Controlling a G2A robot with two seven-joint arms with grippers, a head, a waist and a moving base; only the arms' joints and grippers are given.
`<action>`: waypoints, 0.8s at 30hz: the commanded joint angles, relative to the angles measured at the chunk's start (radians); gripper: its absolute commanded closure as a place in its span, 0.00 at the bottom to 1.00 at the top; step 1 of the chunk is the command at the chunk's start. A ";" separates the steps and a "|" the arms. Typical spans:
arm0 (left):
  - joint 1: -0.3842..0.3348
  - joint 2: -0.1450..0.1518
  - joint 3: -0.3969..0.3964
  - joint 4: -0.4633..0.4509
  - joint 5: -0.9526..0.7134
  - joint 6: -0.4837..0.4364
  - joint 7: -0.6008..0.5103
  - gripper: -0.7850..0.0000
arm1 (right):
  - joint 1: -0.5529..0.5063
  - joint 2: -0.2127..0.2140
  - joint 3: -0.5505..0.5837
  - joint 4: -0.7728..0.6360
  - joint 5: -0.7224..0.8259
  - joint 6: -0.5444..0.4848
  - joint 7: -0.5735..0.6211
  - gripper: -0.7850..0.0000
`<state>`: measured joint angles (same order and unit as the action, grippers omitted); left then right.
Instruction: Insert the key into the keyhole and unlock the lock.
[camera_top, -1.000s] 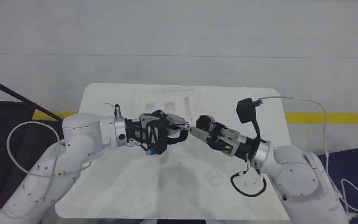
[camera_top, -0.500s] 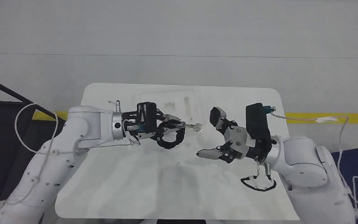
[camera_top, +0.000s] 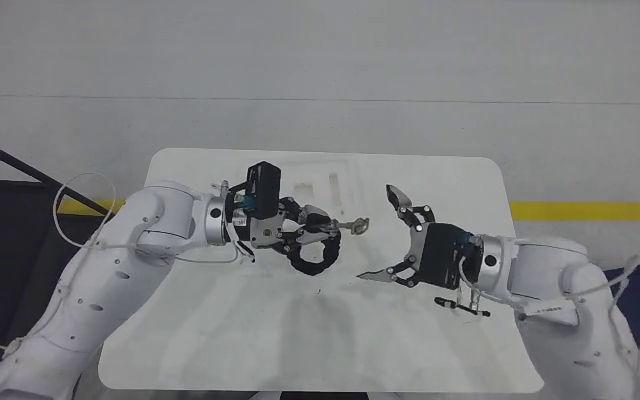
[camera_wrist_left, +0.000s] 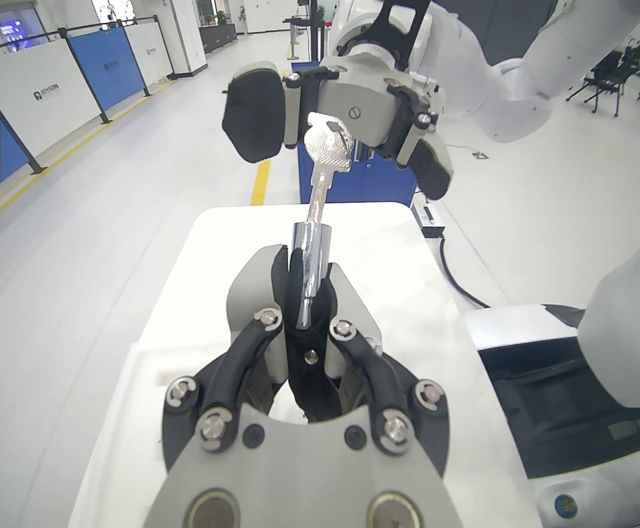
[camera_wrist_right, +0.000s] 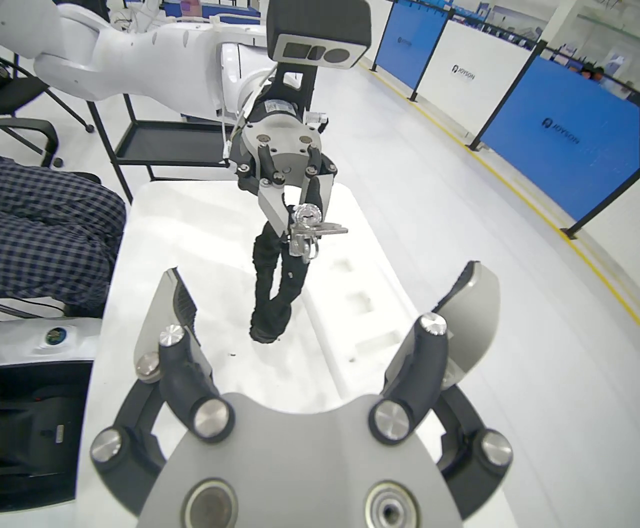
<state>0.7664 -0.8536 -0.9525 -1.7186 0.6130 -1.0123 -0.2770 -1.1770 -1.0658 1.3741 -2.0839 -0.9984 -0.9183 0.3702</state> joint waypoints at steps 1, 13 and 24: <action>-0.013 -0.001 0.020 0.011 -0.047 0.000 -0.015 1.00 | 0.005 -0.001 -0.008 -0.007 -0.102 -0.007 -0.057 0.00; -0.066 -0.010 0.091 0.125 -0.211 0.000 -0.060 1.00 | -0.006 0.000 -0.071 -0.051 -0.512 0.048 -0.309 0.00; -0.092 -0.030 0.116 0.167 -0.199 0.000 -0.060 1.00 | 0.002 0.001 -0.129 -0.054 -0.588 0.072 -0.320 0.00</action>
<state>0.6752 -0.8829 -0.8368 -1.5514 0.4108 -1.0123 -0.3369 -1.1766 -1.0648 1.2484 -2.1389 -1.5790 -0.8528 0.0466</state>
